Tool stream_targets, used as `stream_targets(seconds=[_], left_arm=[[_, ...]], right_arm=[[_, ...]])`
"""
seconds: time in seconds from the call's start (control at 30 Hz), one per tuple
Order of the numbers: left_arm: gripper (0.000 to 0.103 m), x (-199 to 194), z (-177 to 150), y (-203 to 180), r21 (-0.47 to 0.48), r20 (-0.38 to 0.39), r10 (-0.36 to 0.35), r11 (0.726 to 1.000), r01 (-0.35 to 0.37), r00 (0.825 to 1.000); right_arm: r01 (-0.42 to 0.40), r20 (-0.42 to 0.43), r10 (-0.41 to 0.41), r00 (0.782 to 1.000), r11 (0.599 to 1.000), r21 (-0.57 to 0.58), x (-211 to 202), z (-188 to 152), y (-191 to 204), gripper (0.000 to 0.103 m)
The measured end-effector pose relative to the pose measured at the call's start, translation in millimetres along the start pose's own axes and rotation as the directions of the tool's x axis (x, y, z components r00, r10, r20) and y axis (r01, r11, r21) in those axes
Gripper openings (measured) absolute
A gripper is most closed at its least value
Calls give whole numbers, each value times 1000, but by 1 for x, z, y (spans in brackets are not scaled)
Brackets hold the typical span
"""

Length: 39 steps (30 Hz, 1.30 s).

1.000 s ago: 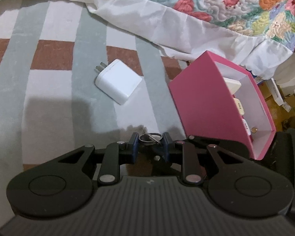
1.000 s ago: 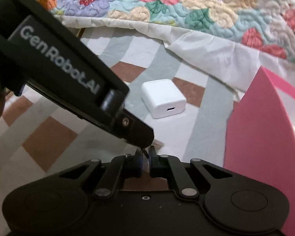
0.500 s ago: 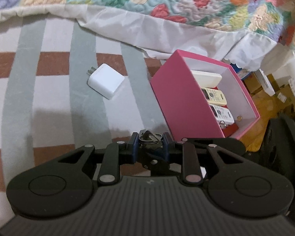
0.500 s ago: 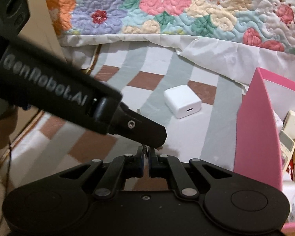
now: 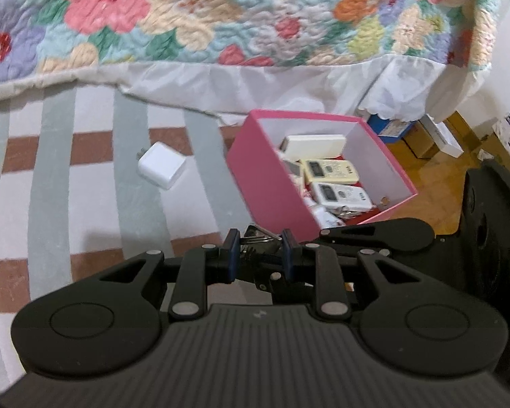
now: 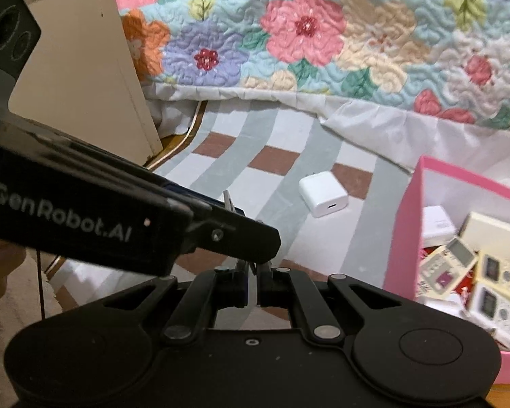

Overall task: Organize rigid objects
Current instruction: 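Carry the keys into the pink box and open the left gripper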

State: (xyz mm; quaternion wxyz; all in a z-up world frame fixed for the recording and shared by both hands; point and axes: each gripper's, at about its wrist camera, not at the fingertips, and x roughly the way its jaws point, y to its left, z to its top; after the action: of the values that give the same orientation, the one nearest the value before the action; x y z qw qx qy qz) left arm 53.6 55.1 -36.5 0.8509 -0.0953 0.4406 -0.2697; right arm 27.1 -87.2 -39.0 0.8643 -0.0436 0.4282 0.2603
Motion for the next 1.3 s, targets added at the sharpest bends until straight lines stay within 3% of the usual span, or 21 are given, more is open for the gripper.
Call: stream_targets(seconds=[0.17, 0.43, 0.73, 0.93, 1.07, 1.3], left_arm=[[24, -7, 20, -28, 22, -18, -40, 999, 40, 999], [24, -1, 56, -89, 133, -32, -90, 987, 93, 995], [24, 43, 97, -138, 145, -96, -150, 976, 163, 984], [24, 98, 107, -141, 124, -128, -141, 980, 157, 982], [24, 138, 105, -129, 81, -162, -125, 987, 140, 979], [24, 202, 94, -103, -10, -216, -100, 995, 100, 971]], right_arm=[[12, 27, -13, 1000, 999, 36, -30, 7, -14, 5], [83, 62, -89, 994, 992, 94, -80, 15, -50, 5], [205, 40, -212, 977, 969, 139, -108, 23, -101, 5], [190, -11, -193, 981, 953, 238, -86, 18, -153, 5], [133, -41, -127, 991, 929, 345, -55, 8, -184, 5], [127, -96, -95, 991, 904, 409, -5, -8, -210, 5]])
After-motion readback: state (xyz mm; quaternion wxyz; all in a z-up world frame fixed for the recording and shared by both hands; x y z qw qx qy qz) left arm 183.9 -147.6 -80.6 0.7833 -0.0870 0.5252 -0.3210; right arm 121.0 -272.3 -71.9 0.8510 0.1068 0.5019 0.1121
